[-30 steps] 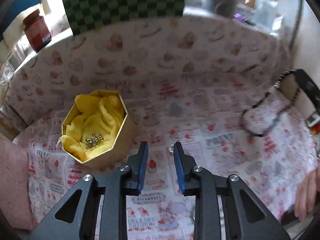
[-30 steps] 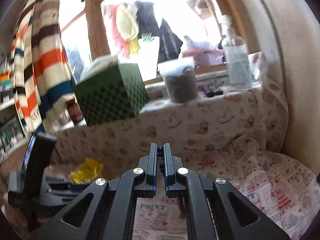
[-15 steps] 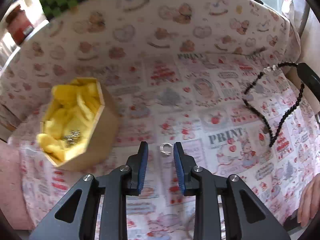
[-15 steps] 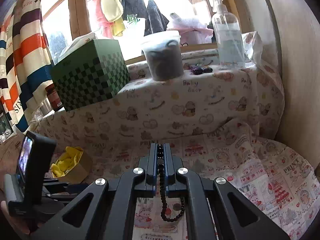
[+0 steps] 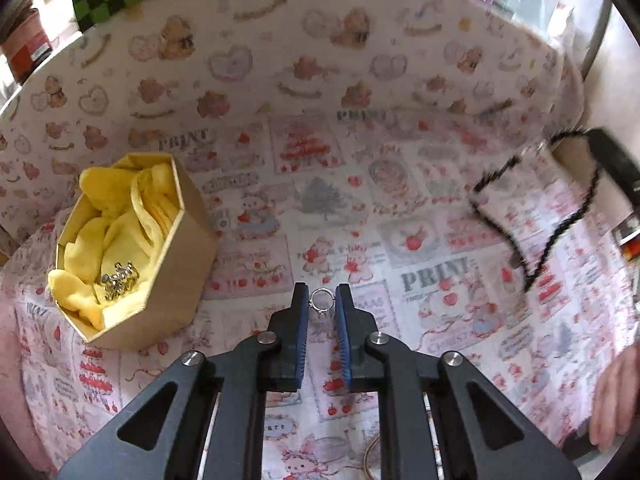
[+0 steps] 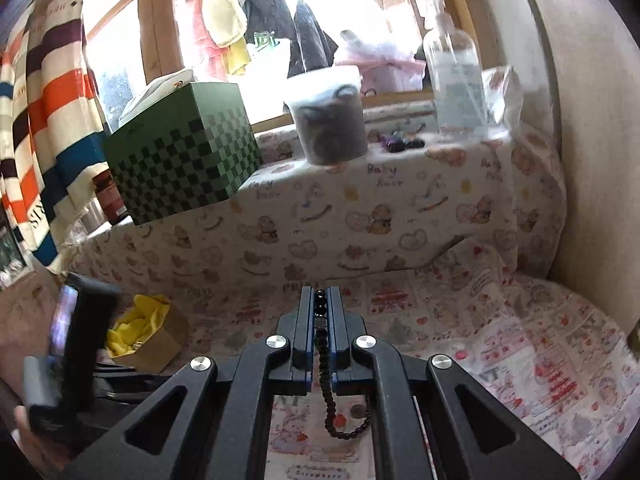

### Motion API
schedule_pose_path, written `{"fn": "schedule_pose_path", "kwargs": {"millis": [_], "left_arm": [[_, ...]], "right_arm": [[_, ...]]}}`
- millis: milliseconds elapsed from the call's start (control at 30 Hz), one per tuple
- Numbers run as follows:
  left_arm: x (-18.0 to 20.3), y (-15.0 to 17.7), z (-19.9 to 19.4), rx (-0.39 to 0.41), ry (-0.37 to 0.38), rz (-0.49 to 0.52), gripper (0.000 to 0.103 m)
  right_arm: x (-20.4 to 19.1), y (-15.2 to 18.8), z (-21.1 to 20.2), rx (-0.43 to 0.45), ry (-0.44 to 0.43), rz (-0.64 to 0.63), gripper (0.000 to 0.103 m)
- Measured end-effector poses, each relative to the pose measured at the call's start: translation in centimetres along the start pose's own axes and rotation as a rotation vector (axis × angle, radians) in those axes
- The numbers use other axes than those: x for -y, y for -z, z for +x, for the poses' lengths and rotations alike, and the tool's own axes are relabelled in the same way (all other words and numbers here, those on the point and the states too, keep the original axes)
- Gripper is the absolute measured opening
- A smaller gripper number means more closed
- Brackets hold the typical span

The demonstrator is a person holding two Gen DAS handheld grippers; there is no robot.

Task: Organize jewelry
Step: 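Grasp the small silver ring with the left gripper while the right gripper holds the necklace, then drop the silver ring into the gold box with the left gripper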

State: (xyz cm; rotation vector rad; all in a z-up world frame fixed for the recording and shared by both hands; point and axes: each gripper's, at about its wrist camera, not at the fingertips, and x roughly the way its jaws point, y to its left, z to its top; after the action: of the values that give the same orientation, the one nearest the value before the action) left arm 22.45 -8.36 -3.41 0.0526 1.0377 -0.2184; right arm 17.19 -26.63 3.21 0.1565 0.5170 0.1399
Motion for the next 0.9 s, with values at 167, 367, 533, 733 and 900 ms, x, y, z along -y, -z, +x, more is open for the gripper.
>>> {"fn": "schedule_pose_path", "kwargs": {"millis": [167, 367, 533, 733, 900], "left_arm": [[-2.9, -0.1, -5.3, 0.152, 0.045, -0.047, 0.012], [-8.1, -0.2, -10.2, 0.299, -0.118, -0.168, 0.013], [-11.3, -0.2, -10.9, 0.312, -0.104, -0.241, 0.013], [-12.6, -0.6, -7.8, 0.235, -0.027, -0.23, 0.013], [-15.0, -0.6, -5.3, 0.163, 0.013, -0.304, 0.013]], "right_arm": [[-0.2, 0.0, -0.3, -0.007, -0.016, 0.003, 0.006], [-1.3, 0.2, -1.2, 0.056, 0.001, -0.07, 0.006], [-2.1, 0.4, -0.8, 0.064, 0.039, -0.139, 0.006], [-4.2, -1.3, -3.0, 0.16, 0.093, -0.201, 0.006], [-8.3, -4.0, -3.2, 0.136, 0.051, -0.237, 0.006]]}}
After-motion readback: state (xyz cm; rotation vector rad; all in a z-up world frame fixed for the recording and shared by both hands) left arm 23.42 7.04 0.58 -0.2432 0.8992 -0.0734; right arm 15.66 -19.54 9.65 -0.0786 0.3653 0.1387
